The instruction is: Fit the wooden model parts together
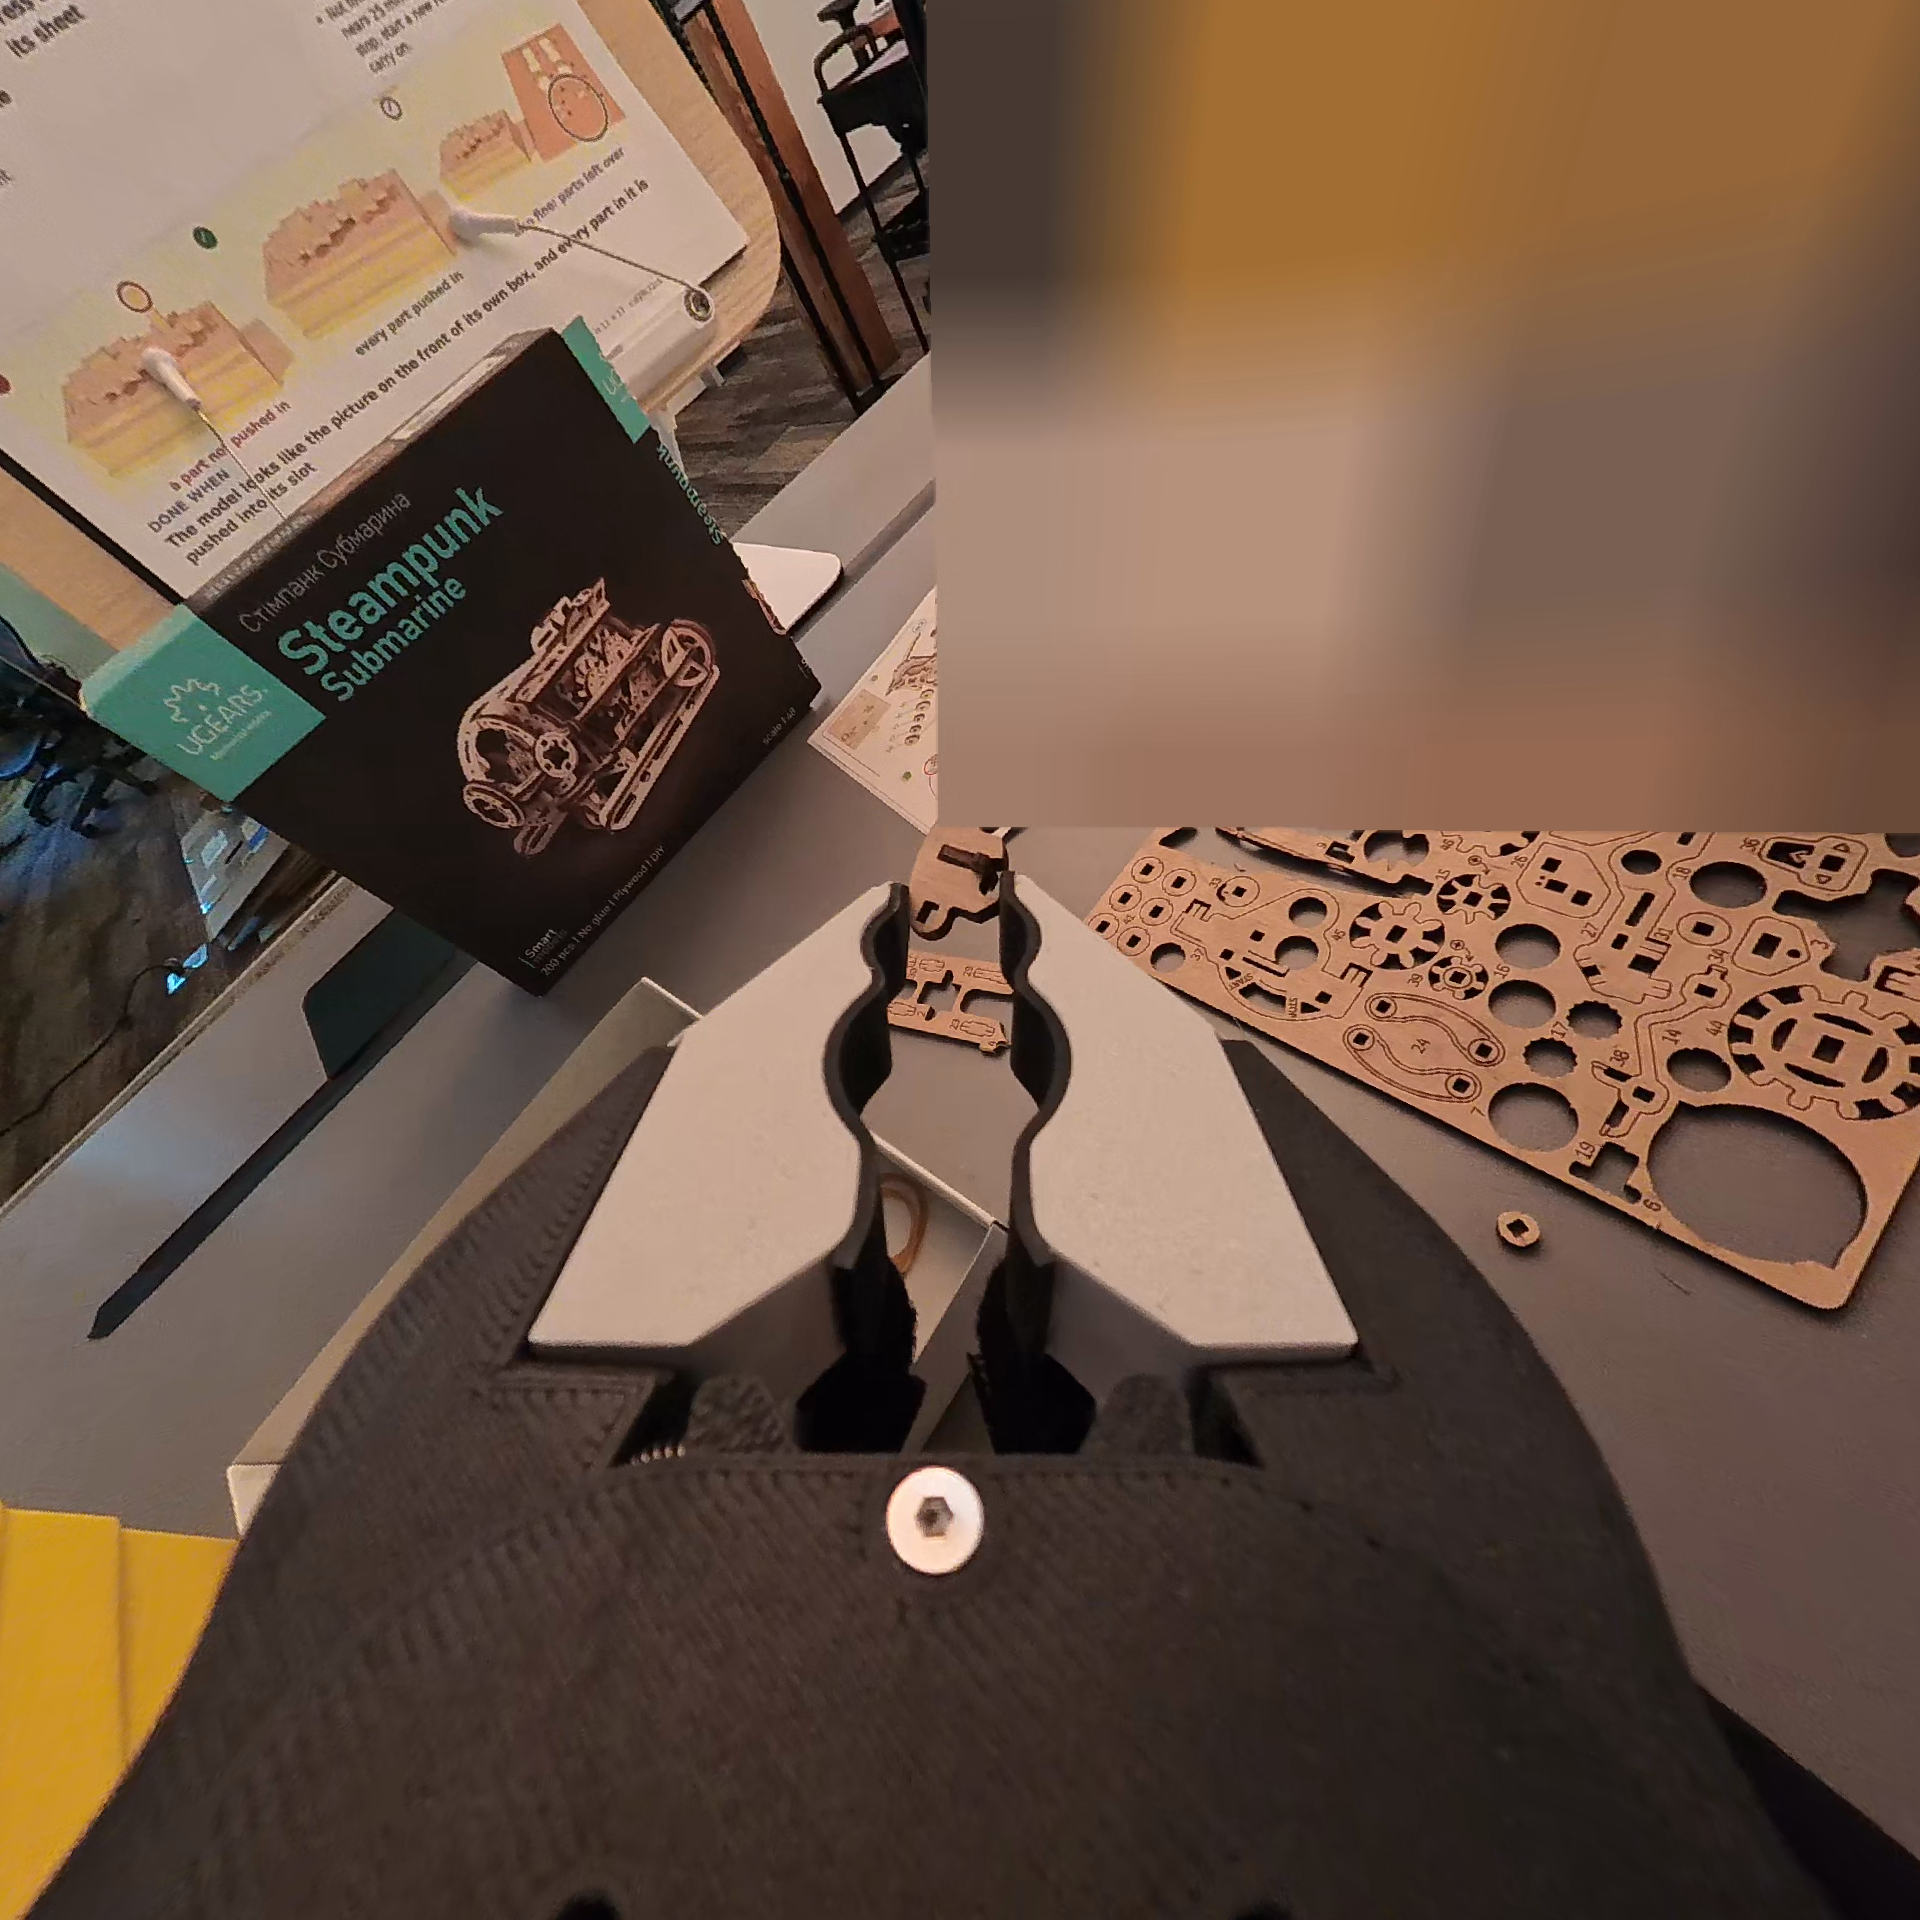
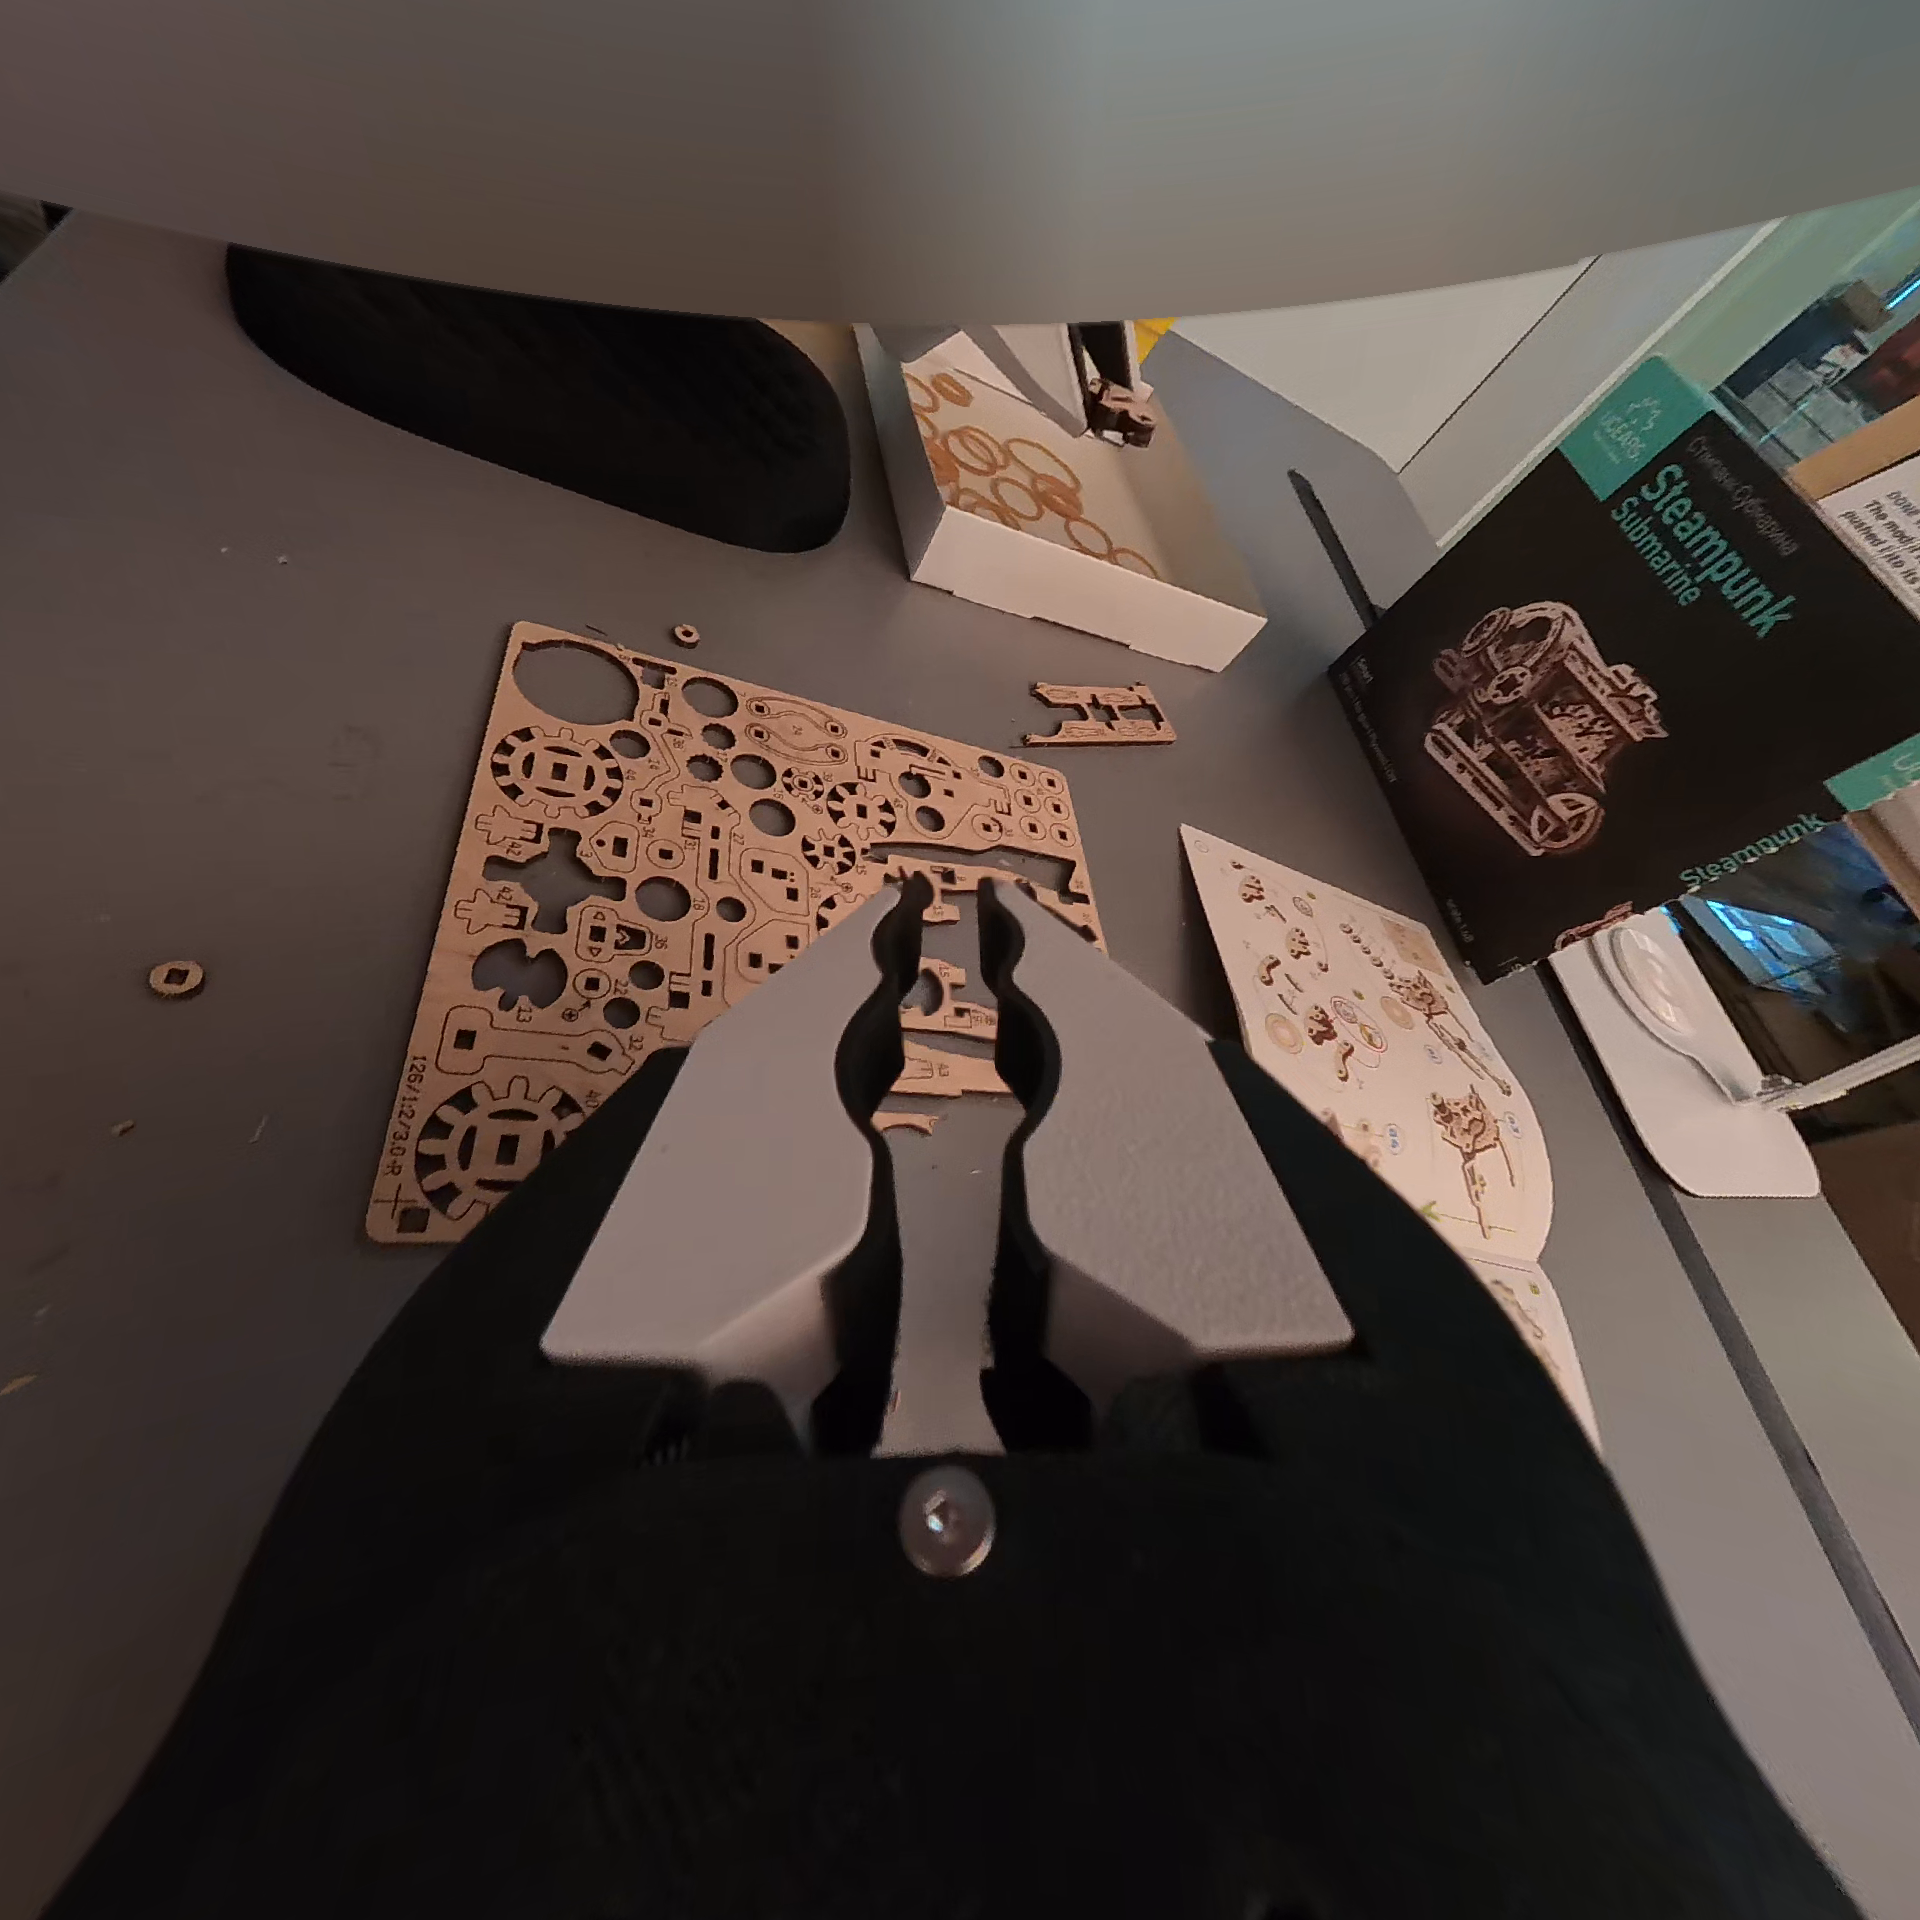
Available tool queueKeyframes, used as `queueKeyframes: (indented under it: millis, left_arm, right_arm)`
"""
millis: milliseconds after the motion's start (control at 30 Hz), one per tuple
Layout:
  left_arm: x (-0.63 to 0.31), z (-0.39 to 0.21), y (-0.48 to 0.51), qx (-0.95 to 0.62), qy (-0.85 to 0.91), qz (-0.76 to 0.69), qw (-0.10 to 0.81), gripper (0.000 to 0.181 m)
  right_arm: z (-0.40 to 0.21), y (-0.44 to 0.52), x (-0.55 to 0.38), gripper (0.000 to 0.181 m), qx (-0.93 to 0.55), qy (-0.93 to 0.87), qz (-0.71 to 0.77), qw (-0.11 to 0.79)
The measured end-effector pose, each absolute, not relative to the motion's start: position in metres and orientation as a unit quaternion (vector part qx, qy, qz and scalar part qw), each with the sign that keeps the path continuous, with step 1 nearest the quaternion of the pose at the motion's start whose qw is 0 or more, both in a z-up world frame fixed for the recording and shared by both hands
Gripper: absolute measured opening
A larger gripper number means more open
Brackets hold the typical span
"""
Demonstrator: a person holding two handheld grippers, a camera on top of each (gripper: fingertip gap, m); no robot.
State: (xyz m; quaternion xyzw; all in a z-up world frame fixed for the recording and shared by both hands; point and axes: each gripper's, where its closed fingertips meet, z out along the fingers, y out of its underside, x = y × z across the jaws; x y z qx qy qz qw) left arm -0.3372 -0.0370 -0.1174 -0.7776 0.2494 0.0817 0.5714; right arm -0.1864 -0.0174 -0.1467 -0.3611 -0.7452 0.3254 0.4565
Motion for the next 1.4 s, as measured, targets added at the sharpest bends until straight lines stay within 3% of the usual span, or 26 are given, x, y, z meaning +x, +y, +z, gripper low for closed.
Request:
queueKeyframes:
  millis: [200, 567, 833, 1400]
  left_arm:
    - [-0.336, -0.117, -0.038, -0.777, 0.252, 0.081, 0.571, 0.016]
    - [-0.330, -0.118, -0.038, -0.775, 0.265, 0.085, 0.568, 0.016]
    - [-0.328, -0.120, -0.038, -0.776, 0.265, 0.076, 0.568, 0.016]
    - [-0.320, -0.121, -0.038, -0.773, 0.276, 0.078, 0.566, 0.016]
  right_arm:
    - [-0.159, -0.029, -0.178, 0.011, -0.361, -0.772, 0.360, 0.379]
    - [-0.171, -0.086, -0.123, 0.012, -0.318, -0.813, 0.477, 0.103]
    - [-0.193, -0.127, -0.115, 0.015, -0.275, -0.851, 0.445, 0.047]
    - [-0.218, -0.131, -0.125, 0.006, -0.276, -0.877, 0.387, 0.074]
